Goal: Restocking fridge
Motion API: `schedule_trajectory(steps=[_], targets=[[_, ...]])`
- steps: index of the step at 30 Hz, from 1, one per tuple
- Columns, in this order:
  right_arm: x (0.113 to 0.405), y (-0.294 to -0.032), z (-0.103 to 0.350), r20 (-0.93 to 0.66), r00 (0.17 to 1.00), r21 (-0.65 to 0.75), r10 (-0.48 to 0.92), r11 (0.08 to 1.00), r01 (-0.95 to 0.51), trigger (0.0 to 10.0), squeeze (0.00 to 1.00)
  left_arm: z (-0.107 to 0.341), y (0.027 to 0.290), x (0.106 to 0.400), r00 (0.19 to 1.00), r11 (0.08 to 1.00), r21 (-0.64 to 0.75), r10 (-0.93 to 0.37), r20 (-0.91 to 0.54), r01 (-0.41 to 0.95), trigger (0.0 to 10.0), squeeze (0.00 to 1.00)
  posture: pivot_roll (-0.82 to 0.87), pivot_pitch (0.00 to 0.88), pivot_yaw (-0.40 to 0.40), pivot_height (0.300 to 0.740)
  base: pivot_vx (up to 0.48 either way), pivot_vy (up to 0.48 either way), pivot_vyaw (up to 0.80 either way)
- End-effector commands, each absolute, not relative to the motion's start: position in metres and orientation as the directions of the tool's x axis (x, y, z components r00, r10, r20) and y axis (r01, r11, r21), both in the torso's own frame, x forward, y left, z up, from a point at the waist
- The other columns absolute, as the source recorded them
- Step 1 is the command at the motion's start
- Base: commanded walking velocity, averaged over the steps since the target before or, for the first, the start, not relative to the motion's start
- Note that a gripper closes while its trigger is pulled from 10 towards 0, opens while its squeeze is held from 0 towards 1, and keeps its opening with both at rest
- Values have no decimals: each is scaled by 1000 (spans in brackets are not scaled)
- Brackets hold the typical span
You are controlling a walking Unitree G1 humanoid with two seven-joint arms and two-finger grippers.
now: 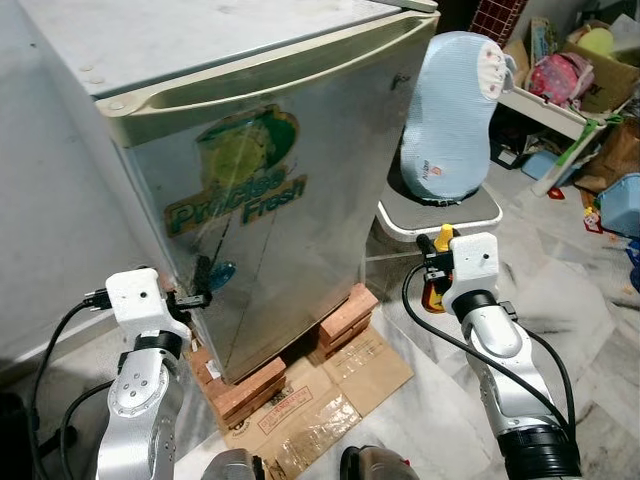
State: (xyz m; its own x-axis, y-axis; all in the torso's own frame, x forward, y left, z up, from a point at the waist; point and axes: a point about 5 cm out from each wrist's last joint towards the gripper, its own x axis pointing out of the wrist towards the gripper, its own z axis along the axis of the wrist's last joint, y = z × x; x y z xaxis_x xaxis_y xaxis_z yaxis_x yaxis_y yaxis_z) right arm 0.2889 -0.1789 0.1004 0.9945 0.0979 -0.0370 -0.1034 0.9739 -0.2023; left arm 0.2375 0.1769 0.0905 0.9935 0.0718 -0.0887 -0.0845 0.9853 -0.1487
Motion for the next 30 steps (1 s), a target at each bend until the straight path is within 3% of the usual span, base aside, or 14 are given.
schedule_trajectory(steps=[1, 6, 12, 19, 25, 30], targets=[[290, -184, 106, -18, 996, -210, 87, 974, -89, 10000, 0, 85, 171, 241, 992, 984, -177, 2, -128, -25, 10000, 0, 30, 89, -50, 740, 0, 0, 0], [289, -184, 105, -21, 996, -212, 85, 973, -88, 10000, 0, 77, 166, 250, 983, 980, -196, -74, -168, 40, 10000, 0, 22, 89, -49, 740, 0, 0, 0], [289, -187, 106, -20, 997, -216, 77, 973, -79, 10000, 0, 85, 188, 263, 992, 986, -156, 43, -119, -61, 10000, 0, 16, 89, -45, 740, 0, 0, 0], [288, -186, 105, -21, 997, -215, 77, 973, -80, 10000, 0, 84, 195, 271, 991, 988, -145, 27, -132, -47, 10000, 0, 18, 91, -47, 740, 0, 0, 0], [289, -186, 106, -20, 997, -221, 78, 972, -81, 10000, 0, 74, 165, 276, 952, 961, -198, -232, -200, 193, 10000, 0, 14, 88, -49, 740, 0, 0, 0], [289, -194, 108, -10, 999, -249, 40, 968, -41, 10000, 0, 72, 136, 265, 870, 893, -212, -440, -221, 397, 10000, 0, 7, 85, -45, 740, 0, 0, 0]])
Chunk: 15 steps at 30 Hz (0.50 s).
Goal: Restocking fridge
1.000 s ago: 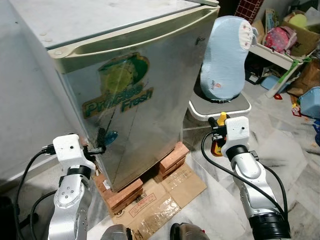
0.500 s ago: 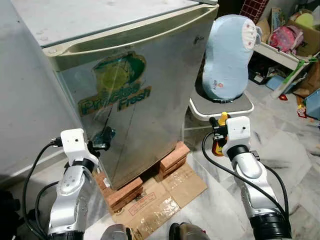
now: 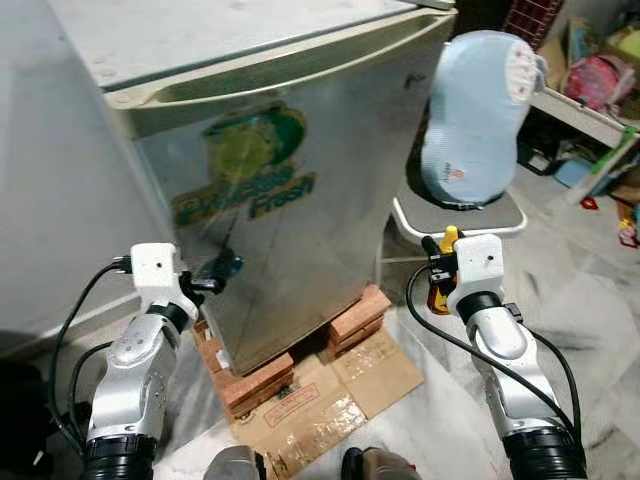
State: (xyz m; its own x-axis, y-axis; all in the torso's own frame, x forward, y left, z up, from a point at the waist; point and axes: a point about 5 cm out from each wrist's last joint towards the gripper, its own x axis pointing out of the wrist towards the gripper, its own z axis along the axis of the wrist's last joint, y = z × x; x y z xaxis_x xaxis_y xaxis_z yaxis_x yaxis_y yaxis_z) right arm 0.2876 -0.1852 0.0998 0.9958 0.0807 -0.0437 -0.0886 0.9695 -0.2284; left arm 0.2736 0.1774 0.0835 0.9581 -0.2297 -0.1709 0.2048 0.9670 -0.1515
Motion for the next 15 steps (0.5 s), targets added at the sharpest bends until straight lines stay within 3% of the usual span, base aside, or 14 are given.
schedule_trajectory(steps=[1, 6, 11, 15], targets=[[289, -194, 108, -10, 999, -249, 40, 968, -41, 10000, 0, 72, 136, 265, 870, 893, -212, -440, -221, 397, 10000, 0, 7, 85, -45, 740, 0, 0, 0], [289, -197, 106, -17, 1000, -262, 5, 965, -10, 10000, 0, 78, 127, 256, 832, 848, -235, -520, -192, 475, 10000, 0, 9, 85, -42, 740, 0, 0, 0], [290, -206, 104, -22, 996, -345, -82, 936, 69, 10000, 0, 87, 125, 252, 838, 847, -216, -522, -160, 486, 10000, 0, 14, 83, -41, 740, 0, 0, -766], [289, -217, 102, -30, 986, -375, -165, 916, 142, 10000, 0, 93, 122, 252, 844, 846, -208, -521, -129, 490, 10000, 0, 15, 84, -37, 740, 0, -318, -781]])
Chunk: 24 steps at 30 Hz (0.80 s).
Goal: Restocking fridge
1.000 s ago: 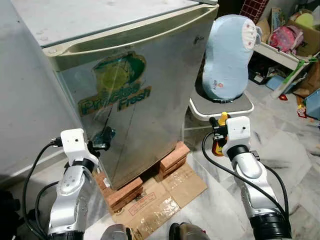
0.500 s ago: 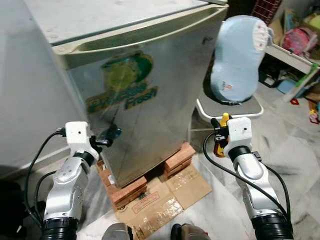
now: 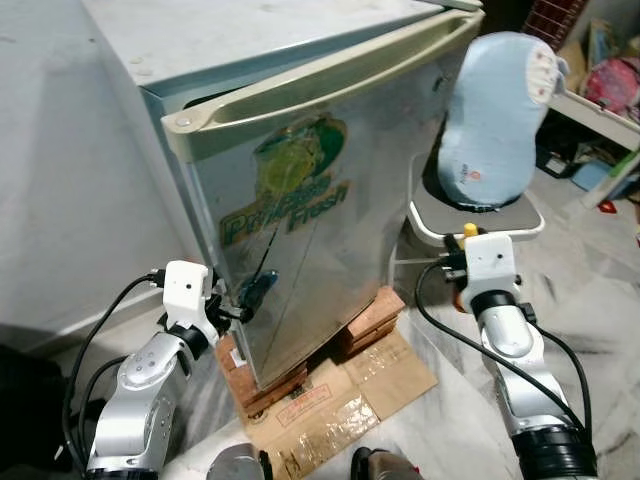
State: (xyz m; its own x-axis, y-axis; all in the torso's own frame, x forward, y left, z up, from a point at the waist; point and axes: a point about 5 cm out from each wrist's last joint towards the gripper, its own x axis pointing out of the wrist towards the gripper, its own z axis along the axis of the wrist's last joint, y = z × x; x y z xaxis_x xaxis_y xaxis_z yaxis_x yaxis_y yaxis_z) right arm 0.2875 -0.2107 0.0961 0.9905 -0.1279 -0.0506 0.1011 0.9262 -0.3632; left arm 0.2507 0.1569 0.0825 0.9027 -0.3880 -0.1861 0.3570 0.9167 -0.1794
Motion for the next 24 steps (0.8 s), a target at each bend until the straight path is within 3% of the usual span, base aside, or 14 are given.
schedule_trajectory(steps=[1, 17, 24], targets=[[289, -217, 102, -30, 986, -375, -165, 916, 142, 10000, 0, 93, 122, 252, 844, 846, -208, -521, -129, 490, 10000, 0, 15, 84, -37, 740, 0, -401, -781], [286, -227, 100, -15, 965, -422, -261, 877, 231, 10000, 0, 101, 110, 255, 831, 830, -200, -546, -103, 521, 10000, 0, 9, 81, -20, 740, 0, -445, -745], [285, -227, 100, -15, 963, -420, -269, 876, 238, 10000, 0, 100, 103, 253, 822, 822, -196, -559, -108, 534, 10000, 0, 8, 83, -19, 740, 0, -470, 0]])
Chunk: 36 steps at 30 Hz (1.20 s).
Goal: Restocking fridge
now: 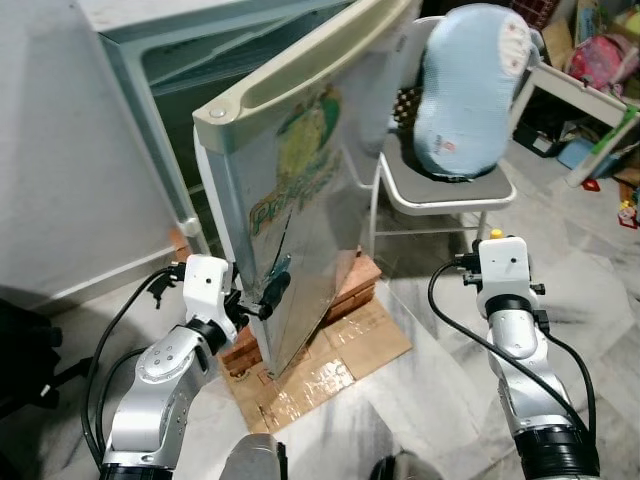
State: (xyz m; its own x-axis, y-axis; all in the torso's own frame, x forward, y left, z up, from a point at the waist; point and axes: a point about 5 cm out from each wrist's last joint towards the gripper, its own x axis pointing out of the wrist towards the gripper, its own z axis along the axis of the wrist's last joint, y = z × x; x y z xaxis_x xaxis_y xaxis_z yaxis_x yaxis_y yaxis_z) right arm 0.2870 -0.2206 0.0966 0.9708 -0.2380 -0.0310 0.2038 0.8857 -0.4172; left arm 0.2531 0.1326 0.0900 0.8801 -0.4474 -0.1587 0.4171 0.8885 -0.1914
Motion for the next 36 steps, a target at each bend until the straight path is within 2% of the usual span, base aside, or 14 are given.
schedule_trajectory(steps=[1, 11, 17, 23, 31, 36], targets=[[285, -227, 100, -14, 963, -420, -269, 876, 239, 10000, 0, 100, 102, 253, 820, 821, -194, -562, -107, 537, 10000, 0, 7, 83, -18, 740, 0, -469, 0], [284, -227, 100, -6, 960, -431, -280, 867, 251, 10000, 0, 103, 88, 257, 782, 787, -160, -614, -104, 596, 10000, 0, 3, 83, -14, 740, 0, -401, 0], [283, -228, 99, -6, 958, -431, -288, 865, 257, 10000, 0, 104, 81, 258, 779, 784, -143, -619, -100, 604, 10000, 0, 1, 84, -12, 740, 0, -131, 0], [282, -229, 99, -7, 956, -436, -292, 862, 260, 10000, 0, 104, 89, 262, 830, 834, -110, -550, -93, 540, 10000, 0, 6, 88, -15, 740, 0, 0, 0], [285, -225, 98, -12, 959, -430, -283, 868, 250, 10000, 0, 105, 107, 268, 916, 918, -77, -395, -74, 389, 10000, 0, 14, 93, -22, 740, 0, 0, 0], [286, -221, 98, -17, 965, -423, -263, 876, 231, 10000, 0, 102, 129, 266, 972, 973, -56, -227, -65, 224, 10000, 0, 14, 91, -25, 740, 0, 0, 0]])
